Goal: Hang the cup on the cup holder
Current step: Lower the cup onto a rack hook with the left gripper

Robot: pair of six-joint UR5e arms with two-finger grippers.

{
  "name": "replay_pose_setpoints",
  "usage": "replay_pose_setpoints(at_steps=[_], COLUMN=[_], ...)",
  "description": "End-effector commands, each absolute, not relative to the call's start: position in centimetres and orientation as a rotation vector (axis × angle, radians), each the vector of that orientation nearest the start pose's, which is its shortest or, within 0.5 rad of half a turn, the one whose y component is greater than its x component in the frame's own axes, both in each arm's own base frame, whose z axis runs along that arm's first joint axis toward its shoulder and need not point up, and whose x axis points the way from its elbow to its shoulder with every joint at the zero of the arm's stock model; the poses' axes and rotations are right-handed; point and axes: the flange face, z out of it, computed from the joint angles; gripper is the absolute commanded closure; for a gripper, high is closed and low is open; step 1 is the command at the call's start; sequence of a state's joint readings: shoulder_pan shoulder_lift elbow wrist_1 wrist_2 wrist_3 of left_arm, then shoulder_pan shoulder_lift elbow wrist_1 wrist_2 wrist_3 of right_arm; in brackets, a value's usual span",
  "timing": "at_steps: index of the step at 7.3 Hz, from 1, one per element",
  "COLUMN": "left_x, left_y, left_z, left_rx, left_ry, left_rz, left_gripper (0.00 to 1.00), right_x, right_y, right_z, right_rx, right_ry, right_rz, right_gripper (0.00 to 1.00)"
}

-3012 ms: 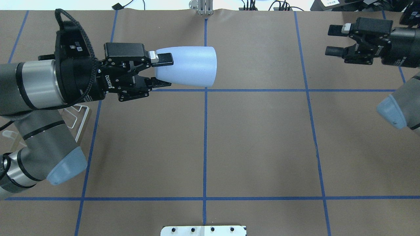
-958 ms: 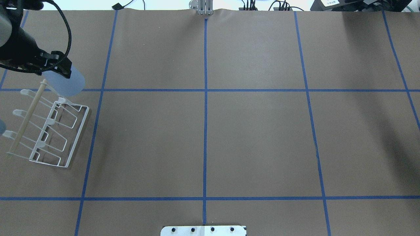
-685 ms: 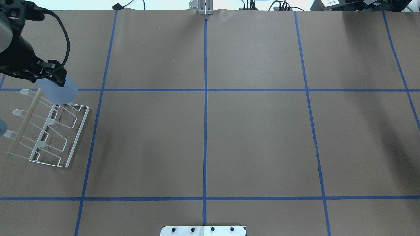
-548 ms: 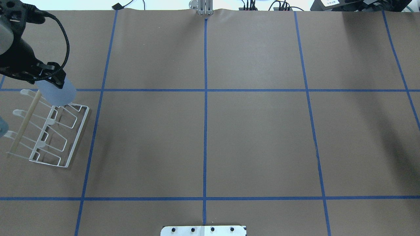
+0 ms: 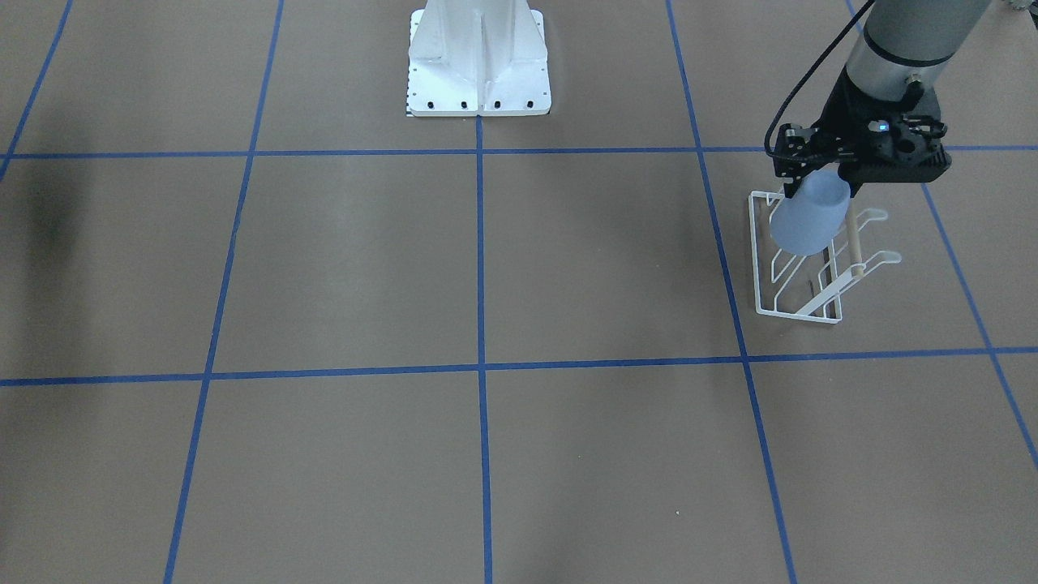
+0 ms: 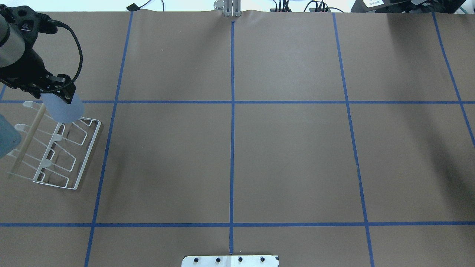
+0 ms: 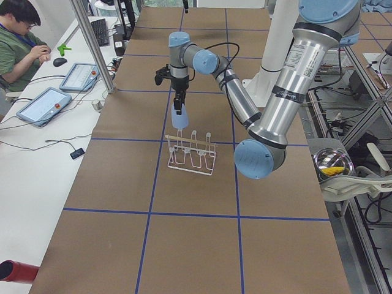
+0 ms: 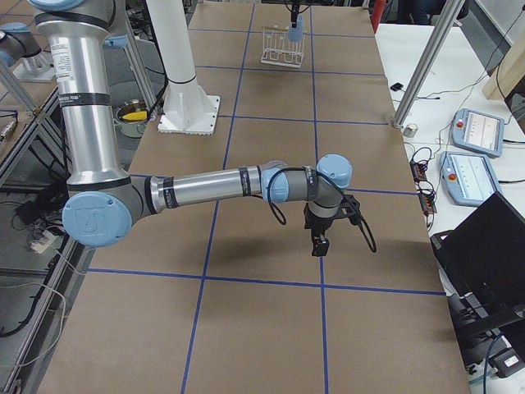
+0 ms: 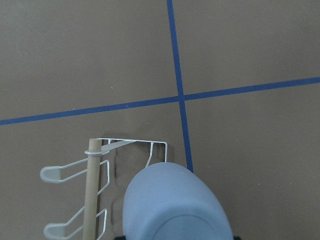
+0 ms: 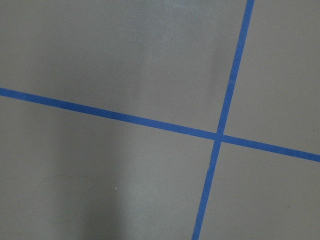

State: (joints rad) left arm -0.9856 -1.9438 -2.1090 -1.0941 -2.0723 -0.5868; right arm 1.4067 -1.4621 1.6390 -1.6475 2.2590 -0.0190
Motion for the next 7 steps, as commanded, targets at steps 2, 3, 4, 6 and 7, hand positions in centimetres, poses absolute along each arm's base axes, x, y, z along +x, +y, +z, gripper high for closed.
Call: replay_pose_setpoints(at_steps=[2,3,4,6,7], left_x=[22.4,22.9,23.5,24.5,24.9], left_y=[-49.2,-49.7,-50.3,-51.0,-51.5], left_z=[30.0,30.7,31.5,32.7,33.4], left_rx=[0.058,0.051,0.038,0.013,0.009], left_ry=[0.63,0.629,0.642,0.653,0.653], left_rz=[0.12,0.121,0.123,0.128,0.129], left_gripper=[1.0,1.0,1.0,1.0,1.0], right_x=[-2.0,-2.0,-2.0,-2.0,-2.0], right_y=[-54.6,-54.6,-54.6,-54.6,-54.6], right_z=[58.1,58.1,58.0,58.0,58.0], right_rx=[0.046,0.043,0.045,0.045,0.044], right_ry=[-0.698,-0.699,-0.699,-0.699,-0.699], right_rz=[-0.209,-0.208,-0.207,-0.206,-0.204], right_gripper=[0.0,0.0,0.0,0.0,0.0])
